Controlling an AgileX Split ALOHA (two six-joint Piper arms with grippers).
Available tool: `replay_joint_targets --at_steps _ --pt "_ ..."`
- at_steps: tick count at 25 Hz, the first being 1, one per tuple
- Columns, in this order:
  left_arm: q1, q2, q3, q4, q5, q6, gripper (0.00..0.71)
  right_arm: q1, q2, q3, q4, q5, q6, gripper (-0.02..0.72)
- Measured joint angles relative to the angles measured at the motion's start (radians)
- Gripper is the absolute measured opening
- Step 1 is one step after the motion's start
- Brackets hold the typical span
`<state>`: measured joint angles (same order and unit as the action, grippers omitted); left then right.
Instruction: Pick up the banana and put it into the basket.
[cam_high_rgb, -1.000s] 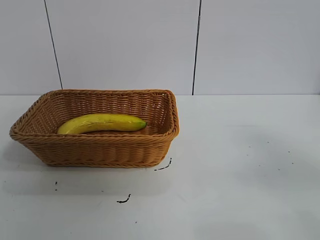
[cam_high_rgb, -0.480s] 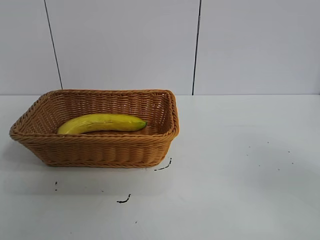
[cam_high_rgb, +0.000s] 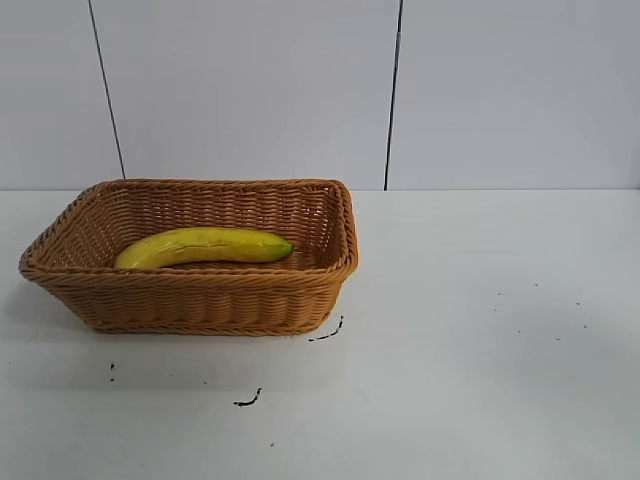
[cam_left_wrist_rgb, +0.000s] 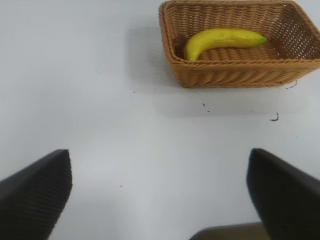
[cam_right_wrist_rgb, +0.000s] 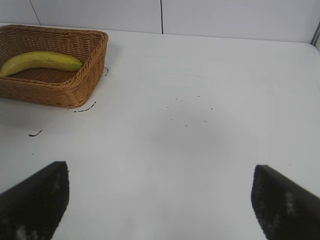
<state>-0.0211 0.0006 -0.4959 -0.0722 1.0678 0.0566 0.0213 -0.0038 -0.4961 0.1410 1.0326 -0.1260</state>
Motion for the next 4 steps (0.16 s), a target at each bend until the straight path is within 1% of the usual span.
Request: replay_joint_targets --at_steps 4 --pt "0.0 0.0 0.0 0.0 0.0 0.0 0.69 0.0 0.0 0.0 0.0 0.0 0.0 0.692"
